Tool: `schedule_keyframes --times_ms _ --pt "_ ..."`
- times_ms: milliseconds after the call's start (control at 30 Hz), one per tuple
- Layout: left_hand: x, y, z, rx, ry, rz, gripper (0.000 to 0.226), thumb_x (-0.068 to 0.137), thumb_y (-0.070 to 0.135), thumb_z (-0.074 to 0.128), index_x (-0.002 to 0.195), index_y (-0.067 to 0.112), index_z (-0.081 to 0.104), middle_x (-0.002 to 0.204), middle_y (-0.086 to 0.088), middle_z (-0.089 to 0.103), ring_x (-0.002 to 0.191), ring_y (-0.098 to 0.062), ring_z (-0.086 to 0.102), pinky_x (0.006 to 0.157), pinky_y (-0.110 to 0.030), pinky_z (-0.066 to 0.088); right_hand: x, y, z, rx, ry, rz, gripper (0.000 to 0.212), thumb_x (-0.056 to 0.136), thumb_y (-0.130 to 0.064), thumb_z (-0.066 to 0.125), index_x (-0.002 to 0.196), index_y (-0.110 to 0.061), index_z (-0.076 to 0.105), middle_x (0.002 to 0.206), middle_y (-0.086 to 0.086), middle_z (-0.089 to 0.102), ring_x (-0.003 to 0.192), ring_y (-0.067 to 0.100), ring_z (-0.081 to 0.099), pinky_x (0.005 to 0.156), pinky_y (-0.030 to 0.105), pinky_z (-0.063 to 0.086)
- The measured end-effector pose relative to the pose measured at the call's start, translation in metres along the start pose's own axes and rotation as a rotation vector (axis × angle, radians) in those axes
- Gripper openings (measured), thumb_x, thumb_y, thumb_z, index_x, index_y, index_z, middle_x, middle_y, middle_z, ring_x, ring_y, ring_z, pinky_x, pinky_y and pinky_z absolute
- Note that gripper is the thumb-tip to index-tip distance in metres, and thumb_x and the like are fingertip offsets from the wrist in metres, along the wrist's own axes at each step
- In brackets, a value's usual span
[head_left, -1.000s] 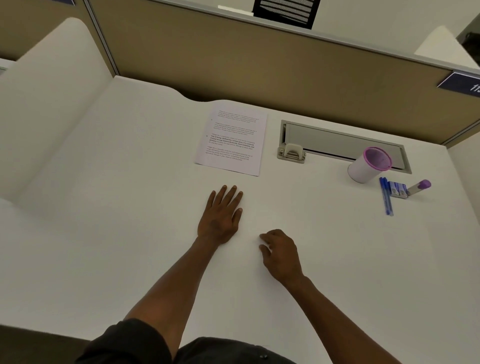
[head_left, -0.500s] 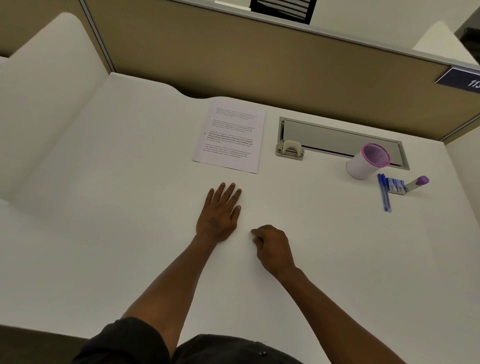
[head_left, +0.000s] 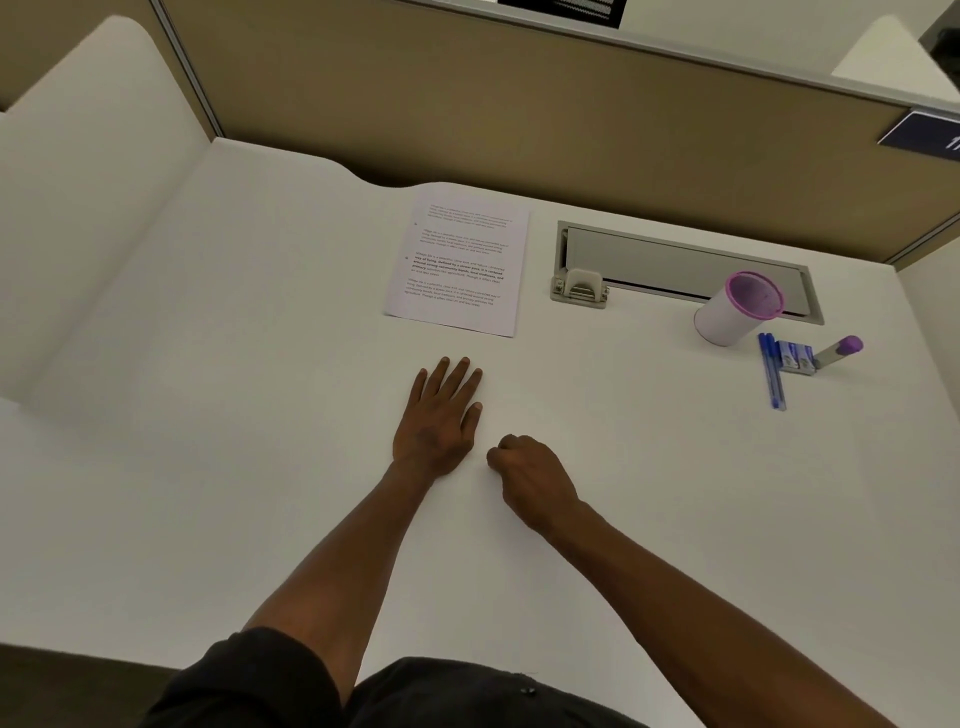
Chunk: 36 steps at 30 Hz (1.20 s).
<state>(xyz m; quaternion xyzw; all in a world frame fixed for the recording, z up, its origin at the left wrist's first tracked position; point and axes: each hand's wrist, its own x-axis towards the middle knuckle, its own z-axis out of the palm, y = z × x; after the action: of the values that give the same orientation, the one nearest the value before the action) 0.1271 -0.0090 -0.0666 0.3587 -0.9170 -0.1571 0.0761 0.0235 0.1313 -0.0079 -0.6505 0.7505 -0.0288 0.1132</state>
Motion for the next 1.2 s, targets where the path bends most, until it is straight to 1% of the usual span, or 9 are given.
schedule_keyframes --times_ms 100,300,400,433,500,600,767,1033,1200 --pt "0.0 0.0 -0.001 -0.006 0.001 0.001 0.056 0.104 0.043 0.027 0.158 0.029 0.02 0.167 0.006 0.014 0.155 -0.016 0.004 0.127 -0.042 0.003 0.002 -0.002 -0.001 -0.029 -0.026 -0.002 0.021 0.089 0.001 0.04 0.092 -0.004 0.06 0.09 0.014 0.059 0.082 0.031 0.054 0.065 0.037 0.039" --pt "-0.001 0.0 -0.002 -0.008 -0.005 0.002 0.056 0.104 0.043 0.026 0.158 0.029 0.02 0.167 0.006 0.013 0.155 -0.015 0.003 0.127 -0.042 0.004 0.0 -0.011 0.007 -0.012 -0.01 0.067 0.014 0.086 0.002 0.048 0.093 -0.003 0.059 0.09 0.015 0.061 0.08 0.029 0.055 0.066 0.037 0.045" --pt "-0.001 0.0 -0.002 -0.008 0.004 0.003 0.056 0.104 0.043 0.026 0.158 0.029 0.02 0.167 0.006 0.014 0.155 -0.016 0.004 0.127 -0.042 0.003 0.002 -0.007 0.006 0.143 0.019 0.179 0.017 0.078 0.002 0.054 0.088 -0.006 0.064 0.087 0.009 0.065 0.08 0.025 0.059 0.067 0.031 0.044" --pt "-0.001 0.0 -0.001 -0.01 0.008 0.005 0.055 0.104 0.043 0.027 0.158 0.029 0.021 0.166 0.007 0.015 0.155 -0.015 0.004 0.127 -0.042 0.004 0.004 -0.004 0.003 0.296 0.022 0.289 0.018 0.076 0.002 0.057 0.085 -0.008 0.069 0.085 0.005 0.068 0.079 0.021 0.062 0.068 0.027 0.047" --pt "-0.002 0.0 -0.001 -0.01 0.021 0.006 0.055 0.104 0.042 0.028 0.157 0.029 0.023 0.166 0.007 0.016 0.155 -0.015 0.005 0.126 -0.042 0.005 0.008 0.006 -0.004 0.828 0.043 0.594 0.018 0.075 0.003 0.065 0.075 -0.012 0.075 0.079 0.001 0.073 0.075 0.015 0.068 0.069 0.023 0.056" --pt "-0.001 0.0 -0.001 -0.01 0.023 0.008 0.054 0.104 0.042 0.029 0.157 0.029 0.025 0.166 0.007 0.018 0.155 -0.016 0.006 0.126 -0.043 0.008 0.003 0.023 -0.018 1.658 0.039 0.895 0.018 0.079 0.013 0.065 0.076 -0.003 0.072 0.078 0.011 0.072 0.075 0.021 0.067 0.065 0.023 0.058" --pt "-0.002 0.001 -0.002 -0.001 0.036 0.011 0.053 0.104 0.041 0.032 0.156 0.028 0.03 0.165 0.006 0.023 0.155 -0.017 0.011 0.126 -0.043 0.011 -0.011 0.044 -0.031 2.111 0.137 0.931 0.012 0.088 0.013 0.056 0.09 0.004 0.065 0.085 0.014 0.065 0.082 0.021 0.063 0.064 0.021 0.058" --pt "0.0 -0.001 0.003 0.013 0.032 0.01 0.053 0.104 0.041 0.031 0.156 0.029 0.03 0.165 0.008 0.022 0.155 -0.016 0.011 0.126 -0.043 0.01 -0.026 0.105 -0.074 2.393 0.403 0.859 0.016 0.095 0.007 0.044 0.093 0.002 0.06 0.089 0.013 0.058 0.086 0.021 0.057 0.06 0.018 0.057" --pt "0.001 -0.004 0.007 0.013 0.055 0.02 0.056 0.102 0.044 0.028 0.155 0.029 0.031 0.164 0.008 0.025 0.154 -0.017 0.014 0.125 -0.044 0.014 -0.021 0.199 -0.132 2.17 0.668 0.752 0.012 0.094 0.004 0.05 0.092 -0.002 0.061 0.09 0.011 0.062 0.083 0.016 0.063 0.071 0.019 0.058"
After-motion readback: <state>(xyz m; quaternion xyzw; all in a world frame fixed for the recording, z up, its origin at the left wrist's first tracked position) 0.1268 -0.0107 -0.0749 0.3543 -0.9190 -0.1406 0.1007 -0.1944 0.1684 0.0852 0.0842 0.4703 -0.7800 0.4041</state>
